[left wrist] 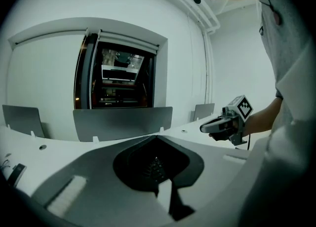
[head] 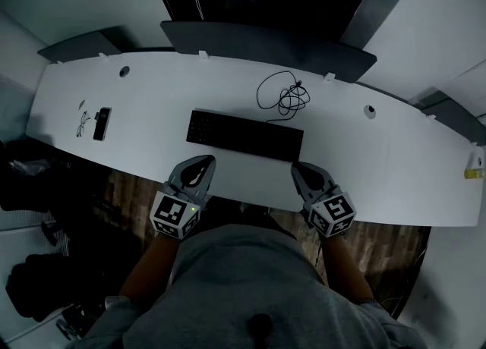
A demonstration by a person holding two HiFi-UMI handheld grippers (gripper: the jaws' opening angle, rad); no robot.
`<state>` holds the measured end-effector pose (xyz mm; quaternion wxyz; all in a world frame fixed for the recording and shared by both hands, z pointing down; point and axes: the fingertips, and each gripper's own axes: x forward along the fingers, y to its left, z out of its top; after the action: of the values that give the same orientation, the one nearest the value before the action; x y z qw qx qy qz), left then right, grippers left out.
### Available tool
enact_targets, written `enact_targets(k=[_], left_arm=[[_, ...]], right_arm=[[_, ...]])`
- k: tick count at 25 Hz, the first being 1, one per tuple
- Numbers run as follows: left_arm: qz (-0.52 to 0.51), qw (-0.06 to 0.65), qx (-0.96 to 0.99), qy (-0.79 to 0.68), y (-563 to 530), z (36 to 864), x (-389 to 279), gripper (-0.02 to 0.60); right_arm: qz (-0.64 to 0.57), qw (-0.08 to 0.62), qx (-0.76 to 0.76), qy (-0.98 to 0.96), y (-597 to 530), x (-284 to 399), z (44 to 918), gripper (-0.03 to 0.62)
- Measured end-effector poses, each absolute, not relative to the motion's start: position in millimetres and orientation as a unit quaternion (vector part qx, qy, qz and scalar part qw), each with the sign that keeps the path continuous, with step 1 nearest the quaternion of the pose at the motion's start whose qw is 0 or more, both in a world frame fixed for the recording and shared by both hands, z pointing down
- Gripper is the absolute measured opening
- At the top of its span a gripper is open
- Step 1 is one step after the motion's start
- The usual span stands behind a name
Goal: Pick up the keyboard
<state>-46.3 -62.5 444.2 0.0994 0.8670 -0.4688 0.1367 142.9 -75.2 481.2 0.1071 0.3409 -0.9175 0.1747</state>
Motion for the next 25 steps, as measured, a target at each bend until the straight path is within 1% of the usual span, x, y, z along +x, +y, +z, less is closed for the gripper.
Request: enact_targets(k=[11,16,20,25], left_arm=[[0.182,0.171,0.838,-0.486,-128,534,-117,0.012],[0.206,0.216,0.821,-0.487,-154,576,-148,0.02],[0.206,0.262,0.809,-0.484,-174,601,-166,0.031],[0.235,0.283,0.8,-0.473,-192,635,-182,0.043]], right_arm=[[0.232,0.182,0.404,-0.866,-117,159,550,0.015],[0.252,0.203,0.422,-0.847,-136,165,580,0.015],[0.265,0.232,0.436,-0.828,-152,167,596,0.015],[0.322,0.219,0.46,-0.798,-172,177,628,0.015]])
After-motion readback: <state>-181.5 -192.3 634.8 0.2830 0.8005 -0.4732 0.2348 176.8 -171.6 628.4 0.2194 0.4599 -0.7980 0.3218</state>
